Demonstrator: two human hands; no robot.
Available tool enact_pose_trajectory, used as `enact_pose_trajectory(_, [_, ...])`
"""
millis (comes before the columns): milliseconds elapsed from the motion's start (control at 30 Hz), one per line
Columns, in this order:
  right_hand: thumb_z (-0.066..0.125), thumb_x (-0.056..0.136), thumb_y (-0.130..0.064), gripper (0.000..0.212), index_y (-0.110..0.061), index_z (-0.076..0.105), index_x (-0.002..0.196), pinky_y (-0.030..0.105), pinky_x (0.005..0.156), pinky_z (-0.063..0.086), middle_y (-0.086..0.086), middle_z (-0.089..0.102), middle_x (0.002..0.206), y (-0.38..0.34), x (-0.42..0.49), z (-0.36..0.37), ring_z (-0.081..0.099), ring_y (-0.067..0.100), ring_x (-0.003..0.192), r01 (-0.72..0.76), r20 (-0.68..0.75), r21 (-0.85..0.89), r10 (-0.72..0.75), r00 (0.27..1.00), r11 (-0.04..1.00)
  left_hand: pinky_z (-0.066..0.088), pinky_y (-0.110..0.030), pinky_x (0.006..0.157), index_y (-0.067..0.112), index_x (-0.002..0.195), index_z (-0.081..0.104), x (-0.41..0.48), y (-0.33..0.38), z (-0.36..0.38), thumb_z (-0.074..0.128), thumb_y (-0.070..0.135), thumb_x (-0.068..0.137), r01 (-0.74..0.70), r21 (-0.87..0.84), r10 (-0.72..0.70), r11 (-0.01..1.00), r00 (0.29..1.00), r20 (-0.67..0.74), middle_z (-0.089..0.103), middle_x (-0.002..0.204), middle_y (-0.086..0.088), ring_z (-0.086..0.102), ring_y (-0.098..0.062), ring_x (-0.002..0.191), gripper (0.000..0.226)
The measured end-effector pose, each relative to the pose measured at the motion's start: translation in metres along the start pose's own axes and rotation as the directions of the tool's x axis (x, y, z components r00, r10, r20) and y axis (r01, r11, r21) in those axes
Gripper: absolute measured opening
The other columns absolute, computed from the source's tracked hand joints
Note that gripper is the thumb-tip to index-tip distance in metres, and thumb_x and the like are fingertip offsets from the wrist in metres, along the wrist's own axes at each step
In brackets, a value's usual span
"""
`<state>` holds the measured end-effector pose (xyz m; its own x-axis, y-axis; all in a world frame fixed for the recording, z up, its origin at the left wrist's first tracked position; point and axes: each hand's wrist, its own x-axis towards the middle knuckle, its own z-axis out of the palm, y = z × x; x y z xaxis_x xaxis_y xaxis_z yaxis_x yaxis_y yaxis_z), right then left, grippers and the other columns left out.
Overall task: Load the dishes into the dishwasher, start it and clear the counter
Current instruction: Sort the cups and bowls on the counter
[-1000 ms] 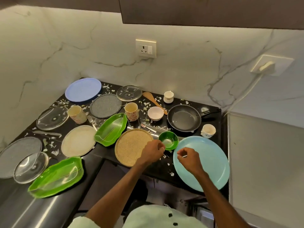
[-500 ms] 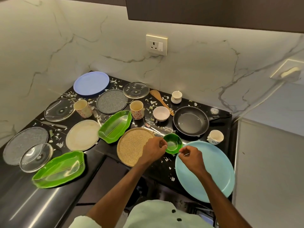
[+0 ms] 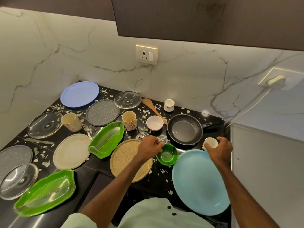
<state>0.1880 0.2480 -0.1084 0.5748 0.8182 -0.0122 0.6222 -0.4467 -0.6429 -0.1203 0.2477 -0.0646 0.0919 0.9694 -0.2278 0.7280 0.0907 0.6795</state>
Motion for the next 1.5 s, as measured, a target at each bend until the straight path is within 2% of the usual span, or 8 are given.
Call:
enact_pose_trajectory(133, [0.095, 0.063, -0.035, 0.103, -0.001, 0.042, 0.144, 0.050, 0.109, 0.041, 0.024, 0.049, 0.142, -0.001, 0.041, 0.007, 0.045, 0.042, 0.133, -0.083, 0.193, -0.170, 0.115, 0.974, 0.982, 0.061, -0.035, 0.069, 0.021, 0.089, 0.075, 0.014, 0.002, 0.002, 0.064, 0.039, 0.091, -0.008, 0.041, 0.005, 0.999, 0.997, 0.074, 0.073, 0.068, 0.012, 0.067, -0.001, 0.064, 0.021])
enact_pose_trajectory(267, [0.094, 0.065, -0.038, 0.101, -0.005, 0.041, 0.144, 0.051, 0.099, 0.049, 0.022, 0.051, 0.139, -0.009, 0.044, 0.028, 0.052, 0.042, 0.127, -0.071, 0.323, -0.240, 0.148, 0.935, 0.968, 0.062, -0.041, 0.070, 0.020, 0.090, 0.075, 0.020, 0.001, 0.001, 0.064, 0.035, 0.090, -0.012, 0.055, 0.005, 0.998, 0.992, 0.125, 0.074, 0.072, 0.009, 0.069, -0.005, 0.066, 0.018])
enact_pose_trajectory(433, [0.089, 0.072, -0.022, 0.064, -0.008, 0.057, 0.126, 0.048, 0.093, 0.053, 0.021, 0.059, 0.127, -0.019, 0.041, 0.035, 0.058, 0.042, 0.116, -0.057, 0.242, -0.233, 0.114, 0.964, 0.971, 0.062, -0.040, 0.074, 0.019, 0.084, 0.076, 0.028, -0.008, -0.003, 0.063, 0.035, 0.089, -0.010, 0.057, 0.002, 0.998, 0.990, 0.140, 0.074, 0.071, 0.011, 0.067, -0.002, 0.065, 0.021])
enact_pose_trajectory(600, [0.089, 0.072, -0.018, 0.062, -0.008, 0.059, 0.126, 0.049, 0.093, 0.053, 0.020, 0.061, 0.122, -0.046, 0.032, 0.021, 0.059, 0.040, 0.113, -0.058, 0.102, -0.054, 0.063, 0.993, 0.997, 0.060, -0.037, 0.077, 0.021, 0.084, 0.076, 0.041, -0.011, -0.010, 0.062, 0.033, 0.090, 0.018, 0.048, -0.023, 0.999, 0.994, 0.104, 0.074, 0.071, 0.011, 0.068, -0.002, 0.069, 0.019])
enact_pose_trajectory(767, [0.090, 0.071, -0.022, 0.061, -0.011, 0.061, 0.123, 0.048, 0.092, 0.056, 0.014, 0.065, 0.119, -0.084, 0.007, 0.006, 0.062, 0.034, 0.109, -0.098, 0.004, 0.205, 0.099, 0.995, 0.974, 0.059, -0.039, 0.079, 0.022, 0.097, 0.073, 0.058, -0.017, -0.018, 0.061, 0.032, 0.090, 0.086, 0.084, -0.071, 0.993, 0.983, -0.167, 0.073, 0.090, 0.008, 0.067, -0.010, 0.083, 0.017])
enact_pose_trajectory(933, [0.094, 0.065, -0.026, 0.057, -0.010, 0.070, 0.114, 0.043, 0.075, 0.063, 0.013, 0.072, 0.110, -0.101, -0.026, 0.022, 0.071, 0.029, 0.097, -0.497, 0.439, 0.500, 0.287, 0.851, 0.709, 0.048, -0.033, 0.089, 0.011, 0.125, 0.051, 0.091, -0.043, -0.039, 0.065, 0.016, 0.083, 0.091, 0.291, 0.035, 0.952, 0.916, -0.400, 0.054, 0.122, -0.007, 0.049, -0.018, 0.108, 0.044])
enact_pose_trajectory(1133, [0.086, 0.076, -0.024, 0.048, -0.009, 0.068, 0.117, 0.040, 0.072, 0.060, 0.019, 0.071, 0.114, -0.124, -0.058, 0.028, 0.068, 0.035, 0.106, -0.703, 0.720, 0.436, 0.251, 0.647, 0.561, 0.033, -0.048, 0.116, 0.005, 0.142, 0.039, 0.135, -0.083, -0.066, 0.081, 0.044, 0.073, 0.251, 0.530, -0.108, 0.810, 0.952, -0.285, 0.031, 0.154, -0.022, 0.025, -0.039, 0.144, 0.090])
enact_pose_trajectory(1500, [0.081, 0.082, -0.034, 0.040, -0.012, 0.066, 0.112, 0.039, 0.072, 0.058, 0.018, 0.067, 0.113, -0.135, -0.059, 0.025, 0.065, 0.033, 0.100, -0.753, 0.648, 0.531, 0.387, 0.656, 0.389, 0.041, -0.040, 0.108, 0.010, 0.139, 0.041, 0.193, -0.006, -0.020, 0.069, 0.028, 0.087, -0.273, 0.506, 0.338, 0.818, 0.940, -0.039, 0.046, 0.139, -0.014, 0.044, -0.029, 0.127, 0.062])
